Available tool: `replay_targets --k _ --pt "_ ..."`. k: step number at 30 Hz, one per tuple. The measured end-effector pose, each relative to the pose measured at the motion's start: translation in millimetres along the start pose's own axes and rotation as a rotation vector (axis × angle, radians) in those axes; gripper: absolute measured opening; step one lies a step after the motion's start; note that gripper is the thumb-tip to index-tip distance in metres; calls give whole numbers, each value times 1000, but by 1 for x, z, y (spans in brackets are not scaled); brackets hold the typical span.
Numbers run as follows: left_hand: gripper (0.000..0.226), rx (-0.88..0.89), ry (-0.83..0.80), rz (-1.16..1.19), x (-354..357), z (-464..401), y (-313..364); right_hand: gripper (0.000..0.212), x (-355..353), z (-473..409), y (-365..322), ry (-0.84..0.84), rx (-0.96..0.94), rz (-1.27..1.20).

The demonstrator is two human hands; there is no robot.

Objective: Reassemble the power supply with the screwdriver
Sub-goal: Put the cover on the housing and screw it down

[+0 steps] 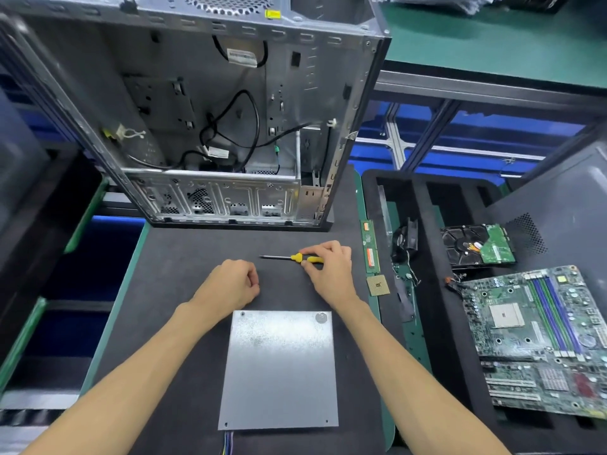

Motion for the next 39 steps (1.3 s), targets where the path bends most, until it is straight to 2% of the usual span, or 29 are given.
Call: replay_targets --k 6,12,16,22,28,39 --pt "16 -21 133 234 -14 12 2 15 -18 2 -8 -25 -25 -35" --pt "19 -100 285 608 -30 20 12 16 -51 15 -42 -61 -50 -365" --pt "18 -92 293 909 -41 29 19 16 -72 33 -61 -72 -29 -496" --pt "11 -115 258 1334 -55 54 28 15 -87 61 -60 -107 3 -548" --pt "15 -73 238 1390 -59 82 42 17 -93 83 -55 -110 10 -542" --pt "12 -46 312 1294 -60 114 52 14 -101 113 -59 -139 -33 -522"
Point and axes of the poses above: each hand's wrist, its own z-axis away from the middle knuckle, its own x-axis out of the palm, y = z × x, the point moved 1 cm from there along -z, towards the middle knuckle, and after that the axes turned 3 degrees about y, right-handed, at the moved point
